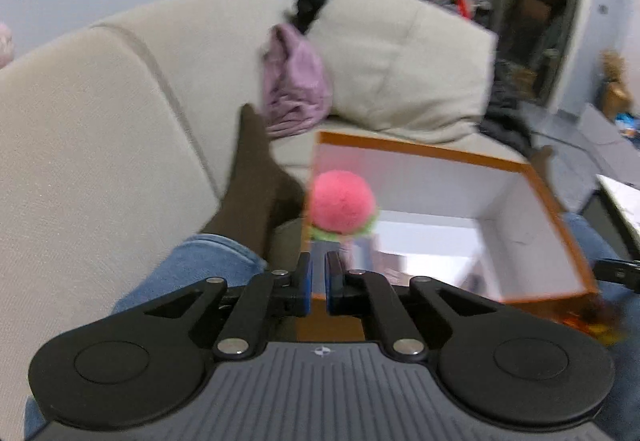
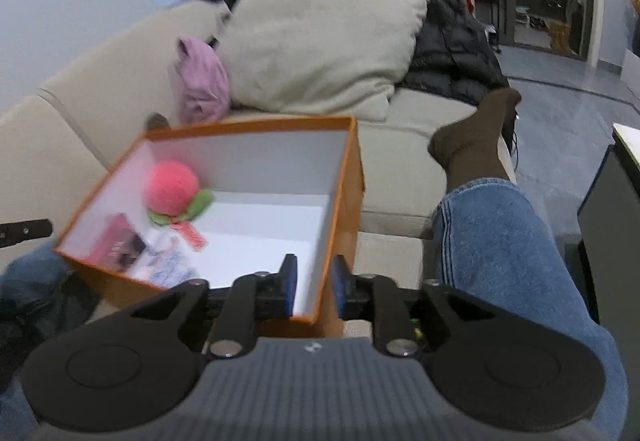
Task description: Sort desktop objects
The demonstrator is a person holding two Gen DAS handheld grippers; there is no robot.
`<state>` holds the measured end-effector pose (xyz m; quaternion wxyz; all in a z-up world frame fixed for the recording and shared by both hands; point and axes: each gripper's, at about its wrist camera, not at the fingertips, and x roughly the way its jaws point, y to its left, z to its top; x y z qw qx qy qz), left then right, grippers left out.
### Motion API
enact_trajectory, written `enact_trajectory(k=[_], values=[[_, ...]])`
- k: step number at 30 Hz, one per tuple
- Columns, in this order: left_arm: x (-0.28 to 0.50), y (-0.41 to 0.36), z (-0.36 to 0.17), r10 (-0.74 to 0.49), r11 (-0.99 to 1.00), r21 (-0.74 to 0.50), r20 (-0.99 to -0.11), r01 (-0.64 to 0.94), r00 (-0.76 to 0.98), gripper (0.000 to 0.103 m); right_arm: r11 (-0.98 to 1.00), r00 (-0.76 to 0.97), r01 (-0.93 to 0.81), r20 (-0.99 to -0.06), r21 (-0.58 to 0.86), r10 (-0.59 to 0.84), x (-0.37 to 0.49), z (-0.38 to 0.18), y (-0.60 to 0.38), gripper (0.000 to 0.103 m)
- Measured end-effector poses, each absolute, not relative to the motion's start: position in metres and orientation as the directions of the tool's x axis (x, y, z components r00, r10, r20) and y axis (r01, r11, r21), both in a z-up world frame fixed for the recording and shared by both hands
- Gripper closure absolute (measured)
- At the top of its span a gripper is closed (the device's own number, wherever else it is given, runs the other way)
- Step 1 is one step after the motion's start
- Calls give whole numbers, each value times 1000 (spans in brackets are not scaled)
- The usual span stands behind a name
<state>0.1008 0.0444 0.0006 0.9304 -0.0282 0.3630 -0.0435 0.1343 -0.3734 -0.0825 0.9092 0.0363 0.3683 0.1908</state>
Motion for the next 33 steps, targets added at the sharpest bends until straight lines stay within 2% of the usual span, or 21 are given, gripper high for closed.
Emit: enact_trajectory(k=[1, 3, 5, 8, 11, 14, 16, 18, 20, 24, 28, 31, 33], values=[[90, 40, 3, -142, 990, -92, -671, 108, 728, 97, 914, 642, -327, -654, 239, 400, 125, -81, -375, 77], [72, 30, 4, -200, 977, -87, -689, 194, 697, 94, 889, 596, -340, -661, 306, 456, 108, -83, -376, 69], [58, 21, 0, -216, 969, -79, -731, 234, 647, 91, 869, 533, -337, -687, 363, 494, 95, -91, -371, 68], [40, 19, -8, -238, 967, -137, -775, 213, 586, 82, 861, 449, -326, -738, 390, 504, 82, -109, -359, 68], [29, 20, -22, -249, 968, -186, -814, 171, 524, 80, 850, 394, -328, -758, 412, 520, 73, -127, -349, 68], [23, 16, -36, -227, 973, -173, -847, 154, 481, 79, 828, 312, -348, -779, 439, 544, 65, -144, -337, 68], [24, 15, -43, -215, 974, -150, -858, 173, 466, 73, 805, 240, -366, -788, 467, 567, 60, -154, -330, 68], [27, 8, -46, -205, 967, -109, -866, 229, 456, 57, 785, 168, -377, -797, 491, 580, 60, -163, -320, 62], [34, 2, -43, -207, 953, -74, -869, 294, 450, 50, 773, 92, -403, -819, 490, 567, 56, -171, -307, 62], [50, 10, -54, -174, 961, -64, -897, 268, 407, 50, 751, 30, -444, -829, 489, 558, 48, -187, -287, 62], [51, 29, -67, -246, 964, -184, -889, 192, 386, 46, 753, 38, -463, -838, 468, 545, 48, -203, -272, 65], [48, 38, -68, -257, 964, -210, -889, 162, 378, 46, 752, 65, -482, -838, 449, 542, 51, -200, -265, 67], [46, 45, -70, -303, 952, -271, -888, 139, 344, 50, 750, 87, -497, -835, 436, 543, 56, -197, -260, 69]])
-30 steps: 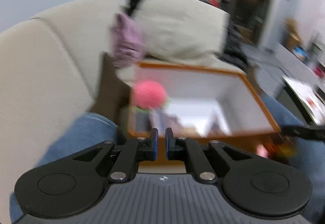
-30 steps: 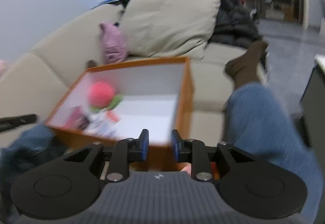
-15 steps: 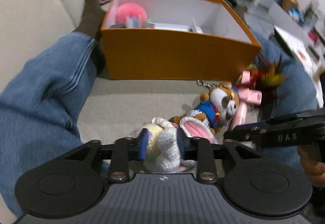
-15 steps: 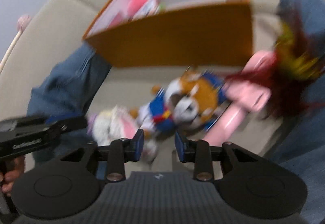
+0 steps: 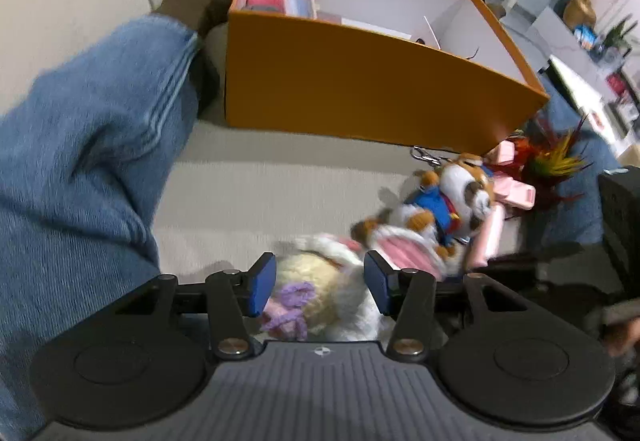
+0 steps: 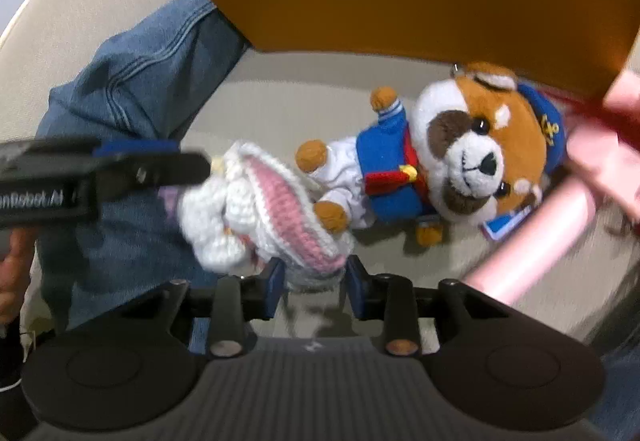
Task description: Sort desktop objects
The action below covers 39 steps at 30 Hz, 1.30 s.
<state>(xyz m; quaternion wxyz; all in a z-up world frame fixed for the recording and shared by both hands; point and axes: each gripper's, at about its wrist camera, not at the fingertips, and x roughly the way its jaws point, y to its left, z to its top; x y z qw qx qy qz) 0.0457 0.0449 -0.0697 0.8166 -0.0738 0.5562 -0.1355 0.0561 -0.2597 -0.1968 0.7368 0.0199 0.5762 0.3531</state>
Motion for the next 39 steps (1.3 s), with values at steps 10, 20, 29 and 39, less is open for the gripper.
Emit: enact_trajectory(k=[10, 20, 29, 39], values=[[32, 43, -78, -325, 945, -309, -868, 104, 375, 61, 760, 254, -540, -790, 363, 558, 81, -176, -239, 81], [43, 54, -61, -265, 964, -218, -851, 154, 453, 53, 825, 342, -475, -799, 308, 495, 61, -168, -286, 78], [49, 42, -91, -325, 945, -286, -870, 159, 371, 27, 852, 357, -430, -811, 298, 464, 56, -170, -292, 78], [46, 36, -83, -221, 974, -217, -853, 65, 472, 44, 833, 330, -348, -775, 430, 539, 65, -155, -307, 65]])
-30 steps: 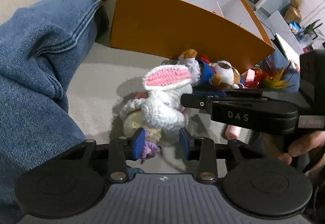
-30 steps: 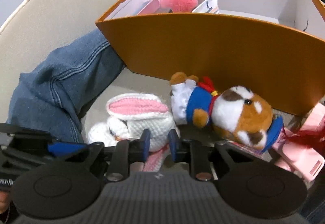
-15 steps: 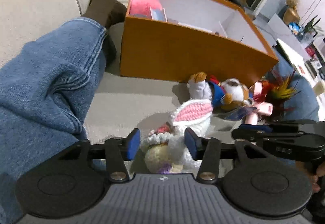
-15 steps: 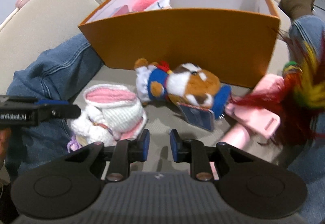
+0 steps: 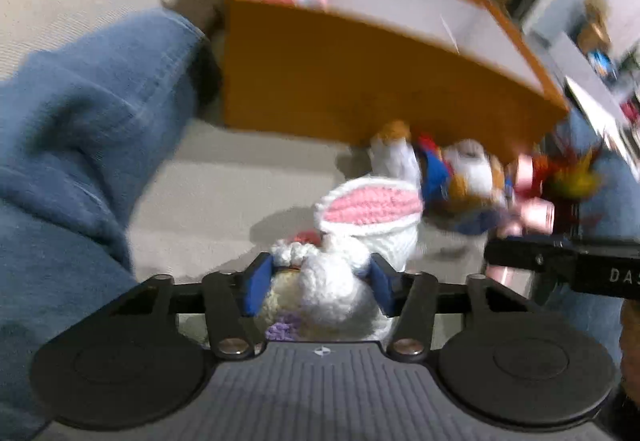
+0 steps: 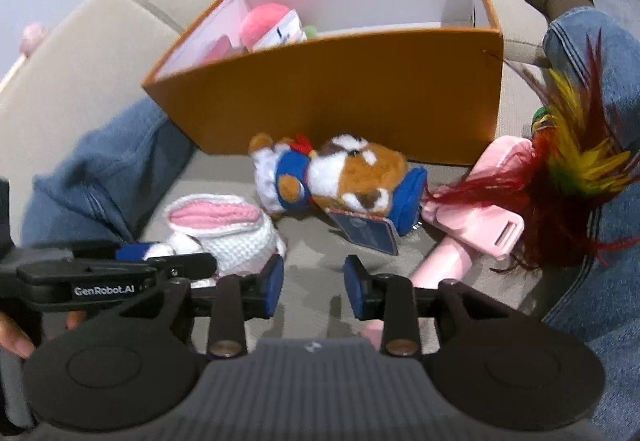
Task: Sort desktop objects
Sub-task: 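Lift the crochet bunny with left gripper while right grasps the brown plush bear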
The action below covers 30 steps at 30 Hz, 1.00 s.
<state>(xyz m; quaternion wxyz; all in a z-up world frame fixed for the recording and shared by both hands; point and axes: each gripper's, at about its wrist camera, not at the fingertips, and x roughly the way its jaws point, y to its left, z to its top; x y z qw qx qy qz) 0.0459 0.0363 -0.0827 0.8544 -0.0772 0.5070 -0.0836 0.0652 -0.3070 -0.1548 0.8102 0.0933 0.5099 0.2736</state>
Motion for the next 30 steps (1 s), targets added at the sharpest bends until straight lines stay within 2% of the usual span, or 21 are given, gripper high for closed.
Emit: enact_trajectory(k=[4, 6, 8, 12, 14, 17, 19, 20, 21, 25, 28, 30], values=[[50, 48, -54, -100, 981, -183, -774, -69, 625, 44, 790, 260, -183, -746, 585, 613, 89, -154, -303, 59], [50, 44, -50, -27, 987, -130, -725, -99, 688, 44, 784, 262, -75, -746, 617, 612, 102, -158, -301, 50], [53, 37, -58, 20, 987, -97, -717, -128, 696, 44, 768, 281, 27, -742, 640, 608, 111, -165, -302, 47], [57, 23, -87, 20, 992, -64, -758, -104, 652, 42, 766, 301, 153, -767, 625, 566, 121, -182, -296, 47], [54, 14, -90, 32, 998, -14, -749, -64, 662, 41, 780, 294, 201, -796, 593, 529, 125, -192, -291, 47], [43, 11, -81, -31, 1000, -26, -745, 17, 666, 36, 761, 296, 224, -786, 609, 543, 128, -203, -290, 47], [36, 17, -73, -128, 992, -95, -743, 86, 657, 34, 757, 277, 191, -774, 625, 569, 130, -204, -290, 57], [34, 25, -69, -173, 985, -139, -742, 104, 648, 33, 771, 259, 140, -775, 621, 577, 131, -200, -287, 68], [36, 28, -68, -218, 976, -185, -749, 118, 625, 33, 801, 253, 79, -789, 594, 560, 130, -193, -284, 71], [46, 52, -65, -312, 944, -315, -748, 100, 586, 33, 852, 213, -176, -826, 492, 521, 122, -180, -280, 74], [52, 63, -67, -244, 964, -259, -773, 60, 585, 33, 805, 133, -364, -829, 469, 543, 117, -174, -275, 75], [58, 61, -71, -254, 966, -242, -798, 95, 546, 33, 785, 116, -464, -850, 411, 514, 113, -170, -268, 75]])
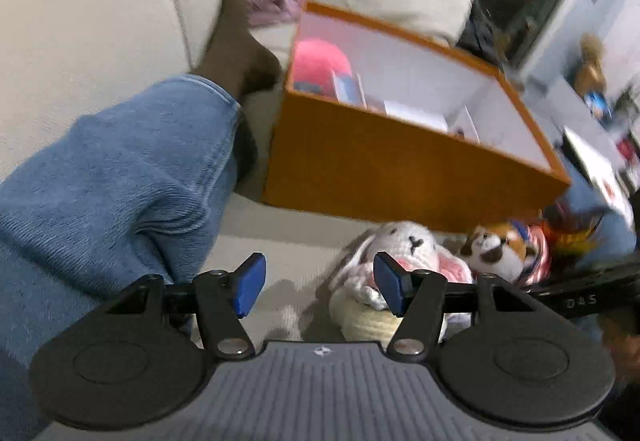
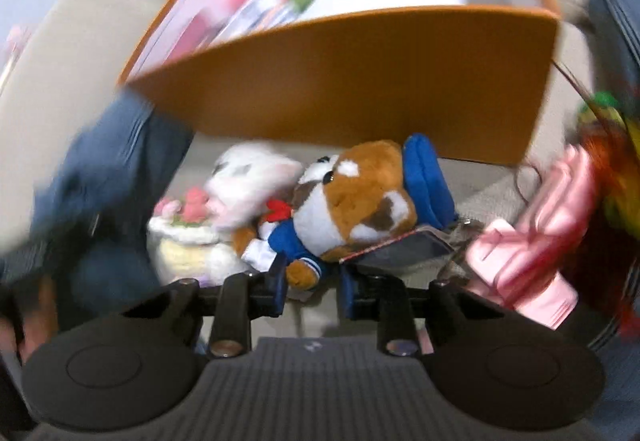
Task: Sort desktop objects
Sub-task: 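Lift the crochet bunny with left gripper while right grasps the brown plush bear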
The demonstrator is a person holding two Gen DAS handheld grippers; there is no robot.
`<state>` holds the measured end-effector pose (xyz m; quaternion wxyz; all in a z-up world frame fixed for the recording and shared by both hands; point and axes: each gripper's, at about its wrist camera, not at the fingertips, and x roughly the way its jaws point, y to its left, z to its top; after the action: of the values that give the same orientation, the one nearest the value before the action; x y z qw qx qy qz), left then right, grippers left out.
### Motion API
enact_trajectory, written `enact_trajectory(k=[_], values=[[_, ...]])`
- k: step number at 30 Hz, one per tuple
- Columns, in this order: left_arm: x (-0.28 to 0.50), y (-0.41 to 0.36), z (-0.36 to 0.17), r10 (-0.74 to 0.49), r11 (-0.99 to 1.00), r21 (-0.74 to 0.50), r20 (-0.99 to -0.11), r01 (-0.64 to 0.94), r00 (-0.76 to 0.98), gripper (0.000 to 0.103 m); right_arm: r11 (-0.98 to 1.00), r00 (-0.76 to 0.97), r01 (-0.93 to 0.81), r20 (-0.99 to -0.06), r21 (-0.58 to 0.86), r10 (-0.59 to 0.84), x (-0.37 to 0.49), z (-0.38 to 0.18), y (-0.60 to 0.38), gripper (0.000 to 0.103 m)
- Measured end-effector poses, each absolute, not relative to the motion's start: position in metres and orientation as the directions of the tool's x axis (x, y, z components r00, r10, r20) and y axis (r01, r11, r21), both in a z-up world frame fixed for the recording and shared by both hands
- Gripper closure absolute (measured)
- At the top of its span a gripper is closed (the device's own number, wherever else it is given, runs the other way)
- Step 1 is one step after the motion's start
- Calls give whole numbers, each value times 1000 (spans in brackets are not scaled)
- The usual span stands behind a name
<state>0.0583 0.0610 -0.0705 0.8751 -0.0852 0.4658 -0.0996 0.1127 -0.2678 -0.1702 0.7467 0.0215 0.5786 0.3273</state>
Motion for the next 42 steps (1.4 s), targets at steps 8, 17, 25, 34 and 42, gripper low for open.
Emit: enact_trajectory(k=[8, 17, 25, 34, 42], values=[[48, 18, -61, -334, 933, -214, -819, 291, 467, 32, 646, 67, -731, -918, 221, 390, 108, -159, -228, 75], [62, -12, -83, -301, 912, -131, -858, 389, 416, 31, 629, 30, -743, -928, 227, 371, 115, -172, -239, 68], [62, -21, -86, -301, 911, -131, -859, 391, 413, 35, 824, 167, -355, -838, 441, 520, 110, -199, -277, 52], [60, -25, -99, -282, 918, -121, -868, 377, 408, 37, 837, 203, -298, -826, 459, 526, 104, -211, -274, 65], [50, 1, -72, -344, 933, -241, -818, 269, 461, 47, 821, 278, -430, -811, 375, 516, 86, -174, -269, 69]])
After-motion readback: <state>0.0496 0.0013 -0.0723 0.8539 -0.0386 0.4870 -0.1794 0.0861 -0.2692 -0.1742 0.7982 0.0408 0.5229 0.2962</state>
